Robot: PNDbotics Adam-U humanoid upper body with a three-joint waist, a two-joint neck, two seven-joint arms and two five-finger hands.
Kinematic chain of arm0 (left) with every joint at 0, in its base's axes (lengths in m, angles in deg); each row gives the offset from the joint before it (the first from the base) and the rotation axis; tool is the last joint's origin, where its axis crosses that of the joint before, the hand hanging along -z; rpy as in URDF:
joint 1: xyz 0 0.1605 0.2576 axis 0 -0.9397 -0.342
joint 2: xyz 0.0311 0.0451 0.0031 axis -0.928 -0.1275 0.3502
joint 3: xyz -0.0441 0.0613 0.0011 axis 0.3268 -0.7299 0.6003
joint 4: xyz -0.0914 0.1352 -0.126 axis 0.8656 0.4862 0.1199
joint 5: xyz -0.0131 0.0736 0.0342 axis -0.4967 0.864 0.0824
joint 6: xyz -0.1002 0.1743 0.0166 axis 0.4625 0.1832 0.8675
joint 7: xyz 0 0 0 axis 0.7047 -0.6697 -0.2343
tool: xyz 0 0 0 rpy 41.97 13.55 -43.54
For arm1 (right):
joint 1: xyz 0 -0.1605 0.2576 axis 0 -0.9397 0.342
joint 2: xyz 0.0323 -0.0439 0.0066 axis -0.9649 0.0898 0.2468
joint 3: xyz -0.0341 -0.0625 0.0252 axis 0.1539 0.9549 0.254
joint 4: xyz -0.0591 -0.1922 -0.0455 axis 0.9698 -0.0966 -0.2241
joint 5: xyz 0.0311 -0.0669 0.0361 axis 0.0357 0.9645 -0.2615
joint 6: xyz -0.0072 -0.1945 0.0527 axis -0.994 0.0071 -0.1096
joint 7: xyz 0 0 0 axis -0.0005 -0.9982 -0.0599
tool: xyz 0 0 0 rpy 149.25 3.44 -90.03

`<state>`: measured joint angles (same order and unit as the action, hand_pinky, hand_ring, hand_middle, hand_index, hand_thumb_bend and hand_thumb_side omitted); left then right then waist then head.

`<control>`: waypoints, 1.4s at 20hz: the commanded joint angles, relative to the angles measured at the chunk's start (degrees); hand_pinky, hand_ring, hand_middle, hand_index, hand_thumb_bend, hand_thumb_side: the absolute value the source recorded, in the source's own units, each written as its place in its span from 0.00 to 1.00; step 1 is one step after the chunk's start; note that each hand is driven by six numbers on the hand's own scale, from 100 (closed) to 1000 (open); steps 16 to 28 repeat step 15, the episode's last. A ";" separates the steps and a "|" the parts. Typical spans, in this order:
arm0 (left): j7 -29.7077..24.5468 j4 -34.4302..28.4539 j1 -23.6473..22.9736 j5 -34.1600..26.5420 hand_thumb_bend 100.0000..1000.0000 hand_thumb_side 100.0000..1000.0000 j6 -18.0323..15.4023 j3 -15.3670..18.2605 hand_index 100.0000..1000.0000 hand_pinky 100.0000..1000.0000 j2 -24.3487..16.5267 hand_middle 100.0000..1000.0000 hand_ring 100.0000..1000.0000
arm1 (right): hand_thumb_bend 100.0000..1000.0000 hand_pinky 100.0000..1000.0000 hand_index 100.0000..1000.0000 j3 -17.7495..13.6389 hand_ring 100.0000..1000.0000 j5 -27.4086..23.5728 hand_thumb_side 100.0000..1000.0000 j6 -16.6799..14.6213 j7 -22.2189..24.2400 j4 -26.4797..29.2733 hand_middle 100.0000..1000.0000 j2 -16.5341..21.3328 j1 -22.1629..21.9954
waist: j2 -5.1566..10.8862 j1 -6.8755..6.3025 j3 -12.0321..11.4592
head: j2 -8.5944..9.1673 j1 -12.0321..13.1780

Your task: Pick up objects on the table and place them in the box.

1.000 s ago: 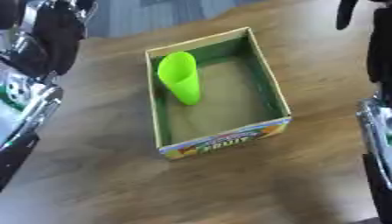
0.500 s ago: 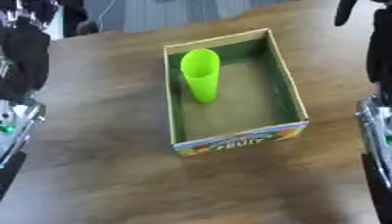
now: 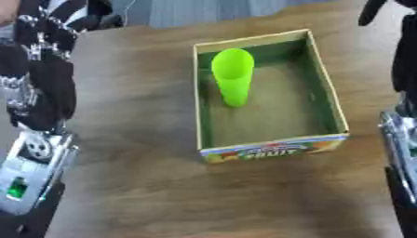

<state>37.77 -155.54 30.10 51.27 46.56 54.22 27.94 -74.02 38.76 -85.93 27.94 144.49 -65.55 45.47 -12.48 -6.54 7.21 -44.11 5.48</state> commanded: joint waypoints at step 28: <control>-0.98 -1.02 2.88 1.58 0.34 1.00 1.26 -0.24 0.98 0.74 7.03 0.91 0.84 | 0.34 0.19 0.96 0.01 0.83 0.71 1.00 -0.06 -0.20 0.77 0.84 -0.23 0.07 | -0.12 0.37 -0.26 | 0.00 -0.58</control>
